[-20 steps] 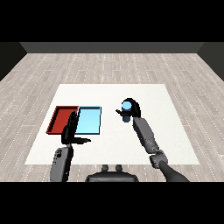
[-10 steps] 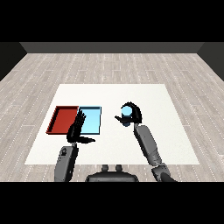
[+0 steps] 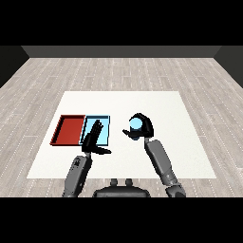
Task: Pick the blue can and put it in the blue box
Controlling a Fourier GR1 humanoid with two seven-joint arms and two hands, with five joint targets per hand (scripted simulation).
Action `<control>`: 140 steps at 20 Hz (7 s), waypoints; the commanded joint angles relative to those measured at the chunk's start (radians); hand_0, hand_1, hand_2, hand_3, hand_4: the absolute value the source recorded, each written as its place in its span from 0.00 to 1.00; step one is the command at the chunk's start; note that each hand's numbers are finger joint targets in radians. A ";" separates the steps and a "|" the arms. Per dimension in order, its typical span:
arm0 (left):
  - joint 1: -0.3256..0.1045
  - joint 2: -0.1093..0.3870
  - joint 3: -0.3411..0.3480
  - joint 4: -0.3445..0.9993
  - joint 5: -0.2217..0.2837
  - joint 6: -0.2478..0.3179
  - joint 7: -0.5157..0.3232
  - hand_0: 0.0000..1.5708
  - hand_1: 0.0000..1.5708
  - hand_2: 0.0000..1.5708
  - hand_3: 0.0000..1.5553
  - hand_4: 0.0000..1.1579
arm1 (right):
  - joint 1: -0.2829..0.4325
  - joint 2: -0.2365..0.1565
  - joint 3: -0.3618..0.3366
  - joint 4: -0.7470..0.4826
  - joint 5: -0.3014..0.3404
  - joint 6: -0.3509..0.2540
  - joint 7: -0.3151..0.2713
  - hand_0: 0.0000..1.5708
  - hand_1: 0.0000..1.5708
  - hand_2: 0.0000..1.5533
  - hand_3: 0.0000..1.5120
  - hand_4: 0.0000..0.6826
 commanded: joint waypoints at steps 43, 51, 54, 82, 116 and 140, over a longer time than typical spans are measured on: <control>-0.306 -0.001 -0.311 0.394 0.144 0.297 -0.139 0.00 0.00 0.00 0.00 0.00 | -0.091 0.003 0.237 0.007 -0.083 -0.086 -0.021 0.92 0.92 0.94 0.93 0.84; -0.360 -0.001 -0.326 0.396 0.107 0.386 -0.096 0.00 0.00 0.00 0.00 0.00 | -0.091 0.003 0.297 0.032 -0.111 -0.100 -0.053 0.94 0.94 0.94 0.93 0.77; -0.434 -0.001 -0.339 0.502 0.144 0.414 -0.089 0.00 0.00 0.00 0.00 0.14 | -0.042 0.003 0.341 -0.031 -0.076 -0.121 -0.010 0.96 0.96 0.95 0.93 0.80; -0.399 0.000 -0.355 0.446 0.176 0.619 -0.277 1.00 1.00 0.99 0.94 0.90 | -0.026 0.002 0.339 -0.075 -0.123 -0.164 0.039 0.00 0.00 0.00 0.00 0.00; -0.498 0.254 -0.125 0.753 0.057 0.649 -0.210 0.98 0.98 0.98 0.95 0.96 | 0.278 -0.173 -0.040 -0.441 -0.230 0.064 -0.047 0.00 0.00 0.00 0.00 0.00; -0.752 0.183 0.019 1.483 0.028 0.499 -0.105 0.37 0.37 0.38 0.33 0.46 | 0.209 -0.141 -0.160 -0.208 -0.341 0.181 -0.109 0.00 0.00 0.00 0.00 0.00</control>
